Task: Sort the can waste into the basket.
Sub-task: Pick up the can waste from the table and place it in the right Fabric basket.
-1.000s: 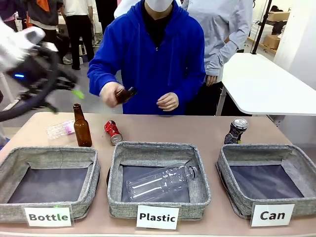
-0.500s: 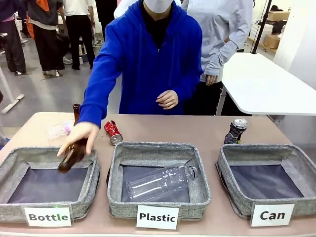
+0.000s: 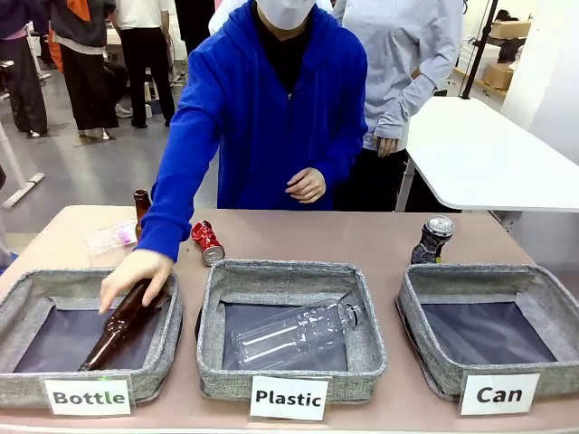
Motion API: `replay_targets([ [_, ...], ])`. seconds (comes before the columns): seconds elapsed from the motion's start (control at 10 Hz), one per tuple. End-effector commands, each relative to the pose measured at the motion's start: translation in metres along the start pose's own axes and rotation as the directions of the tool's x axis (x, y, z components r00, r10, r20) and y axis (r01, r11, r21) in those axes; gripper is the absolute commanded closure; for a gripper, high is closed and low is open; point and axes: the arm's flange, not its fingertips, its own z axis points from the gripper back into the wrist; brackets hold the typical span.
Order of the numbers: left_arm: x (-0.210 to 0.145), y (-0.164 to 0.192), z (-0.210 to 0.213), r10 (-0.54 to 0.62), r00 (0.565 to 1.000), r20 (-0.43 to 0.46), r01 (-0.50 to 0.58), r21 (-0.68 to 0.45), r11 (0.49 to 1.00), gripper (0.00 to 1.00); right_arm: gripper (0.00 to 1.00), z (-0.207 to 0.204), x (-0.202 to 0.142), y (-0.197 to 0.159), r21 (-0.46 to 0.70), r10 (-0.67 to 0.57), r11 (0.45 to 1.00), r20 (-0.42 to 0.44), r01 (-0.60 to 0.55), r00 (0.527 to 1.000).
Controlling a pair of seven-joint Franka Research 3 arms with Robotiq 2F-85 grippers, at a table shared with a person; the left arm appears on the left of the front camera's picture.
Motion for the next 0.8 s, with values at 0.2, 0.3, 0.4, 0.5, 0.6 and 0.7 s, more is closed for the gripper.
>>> replay_targets([
  [0.2,-0.014,-0.071,-0.044,0.069,0.993,0.095,-0.080,0.114,0.990,0.00,0.00,0.000,0.002,0.000,0.031,0.025,0.999,0.015,-0.026,1.000],
  [0.3,-0.014,-0.114,-0.082,0.051,0.992,0.113,-0.074,0.201,0.977,0.00,0.00,0.000,0.002,0.000,0.031,0.025,0.999,0.015,-0.026,1.000],
  [0.4,-0.007,-0.144,-0.112,0.040,0.992,0.120,-0.075,0.309,0.948,0.00,0.00,0.000,0.002,0.000,0.031,0.025,0.999,0.015,-0.026,1.000],
  [0.5,0.001,-0.177,-0.151,0.019,0.994,0.107,-0.063,0.414,0.908,0.00,0.00,0.000,0.002,0.000,0.031,0.025,0.999,0.015,-0.026,1.000],
  [0.6,0.006,-0.197,-0.185,-0.018,0.995,0.097,-0.031,0.484,0.875,0.00,0.00,0.000,0.002,0.000,0.031,0.025,0.999,0.015,-0.026,1.000],
  [0.7,0.011,-0.219,-0.224,-0.084,0.995,0.053,0.043,0.539,0.841,0.00,0.00,0.000,0.002,0.000,0.031,0.025,0.999,0.015,-0.026,1.000],
])
